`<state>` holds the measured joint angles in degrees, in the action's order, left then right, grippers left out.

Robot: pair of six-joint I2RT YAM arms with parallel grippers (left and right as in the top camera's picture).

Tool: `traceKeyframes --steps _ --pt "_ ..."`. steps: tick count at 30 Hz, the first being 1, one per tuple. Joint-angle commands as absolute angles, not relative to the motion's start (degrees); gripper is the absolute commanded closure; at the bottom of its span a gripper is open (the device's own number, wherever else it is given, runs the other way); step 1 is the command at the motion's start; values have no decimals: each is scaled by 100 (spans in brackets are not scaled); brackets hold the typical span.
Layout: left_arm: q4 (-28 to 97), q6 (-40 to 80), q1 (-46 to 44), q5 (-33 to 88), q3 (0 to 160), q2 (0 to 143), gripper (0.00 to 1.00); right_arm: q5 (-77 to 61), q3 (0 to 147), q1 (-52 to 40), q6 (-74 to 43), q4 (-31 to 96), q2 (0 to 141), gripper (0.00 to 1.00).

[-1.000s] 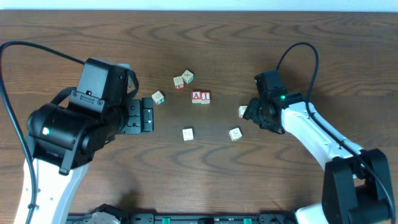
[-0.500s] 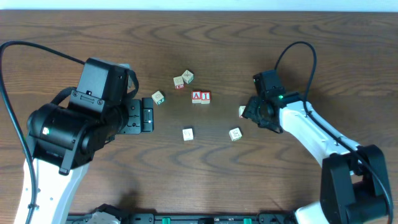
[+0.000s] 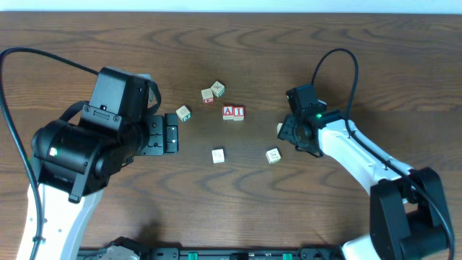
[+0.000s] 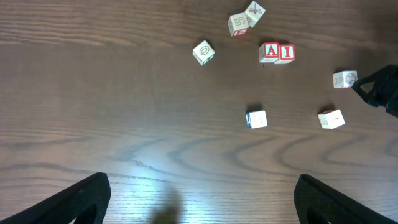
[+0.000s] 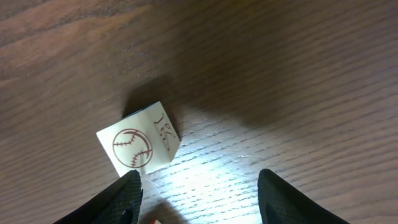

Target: Spell out Ai2

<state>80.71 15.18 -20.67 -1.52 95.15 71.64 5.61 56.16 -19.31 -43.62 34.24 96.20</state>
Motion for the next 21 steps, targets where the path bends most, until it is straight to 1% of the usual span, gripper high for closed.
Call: traceKeyframes --steps 1,8,14,16,18,19,21 --pt "8079 1525 -2064 -207 9487 7201 4 755 5570 -1942 -4362 3411 9688 39" --pt "8084 1522 -2064 -209 9487 7201 5 803 5533 -1964 -4320 3253 10145 41" --pt "8086 1522 -2064 -209 9487 7201 5 574 5533 -2003 -4300 3173 10453 43" --pt "8086 1522 -2064 -209 9487 7201 5 548 5533 -2014 -4309 3229 10449 39" --pt "8106 1522 -2064 -209 9487 7201 5 434 5533 -2023 -4405 3415 10447 31" --pt "8125 1522 -2064 -207 9487 7201 5 399 5533 -2023 -4460 3524 10447 29" --pt "8167 1525 -2064 -207 9487 7201 5 401 5533 -2027 -4560 3712 10447 28"
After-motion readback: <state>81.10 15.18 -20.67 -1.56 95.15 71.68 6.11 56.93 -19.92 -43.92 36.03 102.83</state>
